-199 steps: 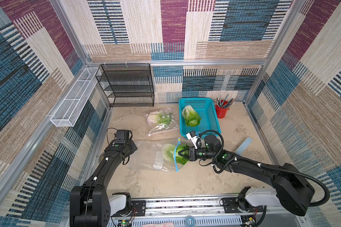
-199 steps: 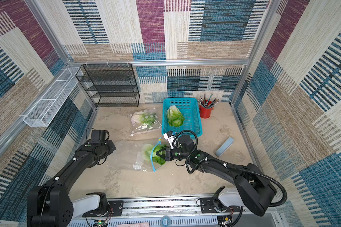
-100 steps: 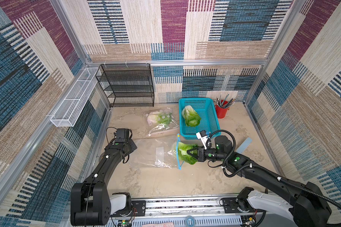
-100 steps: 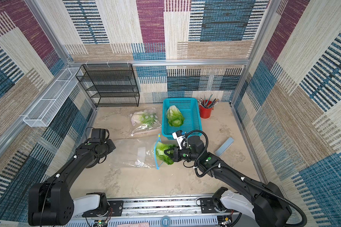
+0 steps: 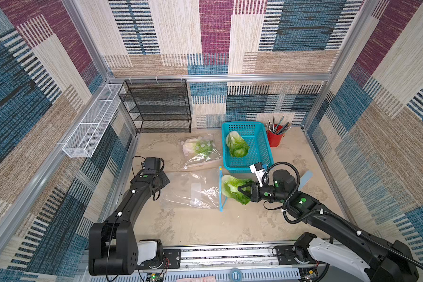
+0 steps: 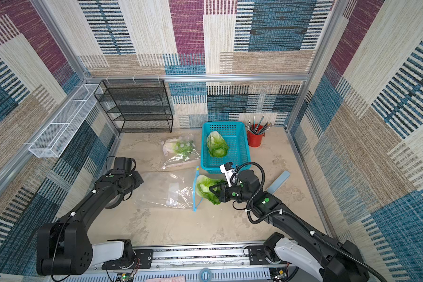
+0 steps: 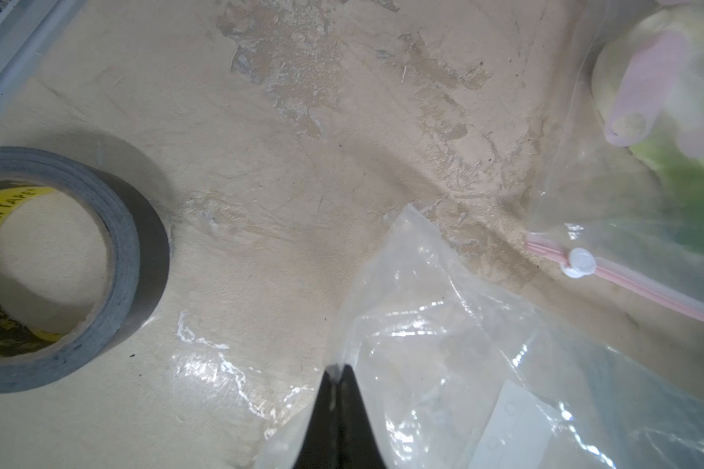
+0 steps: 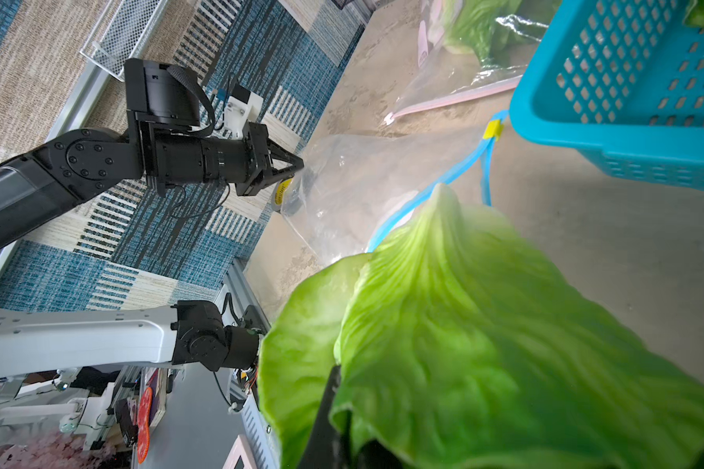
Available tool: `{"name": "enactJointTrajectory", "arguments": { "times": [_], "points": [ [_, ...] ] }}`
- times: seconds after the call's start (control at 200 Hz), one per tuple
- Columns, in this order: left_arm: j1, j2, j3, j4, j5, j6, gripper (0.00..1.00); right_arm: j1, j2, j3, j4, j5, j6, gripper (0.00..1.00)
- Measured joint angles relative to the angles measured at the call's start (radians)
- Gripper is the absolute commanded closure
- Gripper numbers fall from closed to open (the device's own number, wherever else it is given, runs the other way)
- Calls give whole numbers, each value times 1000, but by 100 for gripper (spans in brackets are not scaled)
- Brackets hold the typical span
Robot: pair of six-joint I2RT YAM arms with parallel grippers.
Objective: Open the zip-top bag and take out the chinese cabbages
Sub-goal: Pick up the Chinese cabbage from the zipper food storage bag.
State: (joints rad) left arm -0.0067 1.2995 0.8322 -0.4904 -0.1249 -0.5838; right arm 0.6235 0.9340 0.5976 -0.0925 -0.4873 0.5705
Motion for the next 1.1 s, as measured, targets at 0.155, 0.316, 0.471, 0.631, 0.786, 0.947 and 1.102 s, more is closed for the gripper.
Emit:
{"name": "enactJointTrajectory", "arguments": {
  "times": [0.155, 0.316, 0.471, 0.631, 0.786, 0.947, 1.102],
  "points": [
    [0, 10, 9, -5, 0, 0, 100, -2, -47, 7, -37, 20, -7, 100],
    [1, 8, 10, -9, -3, -5, 100, -5, -68, 39, -78, 46, -21, 100],
    [2, 6, 18, -21, -3, -9, 100, -6, -88, 62, -105, 54, -34, 100],
    [3, 2, 31, -26, -2, -12, 91, -6, -106, 85, -138, 80, -41, 100],
    [3, -9, 40, -39, 1, -15, 83, -6, -116, 121, -166, 105, -51, 100],
    [3, -22, 51, -53, 2, -15, 77, -6, -117, 165, -177, 132, -75, 100],
    [3, -31, 61, -59, 2, -15, 71, -8, -110, 196, -193, 151, -95, 100]
  ]
}}
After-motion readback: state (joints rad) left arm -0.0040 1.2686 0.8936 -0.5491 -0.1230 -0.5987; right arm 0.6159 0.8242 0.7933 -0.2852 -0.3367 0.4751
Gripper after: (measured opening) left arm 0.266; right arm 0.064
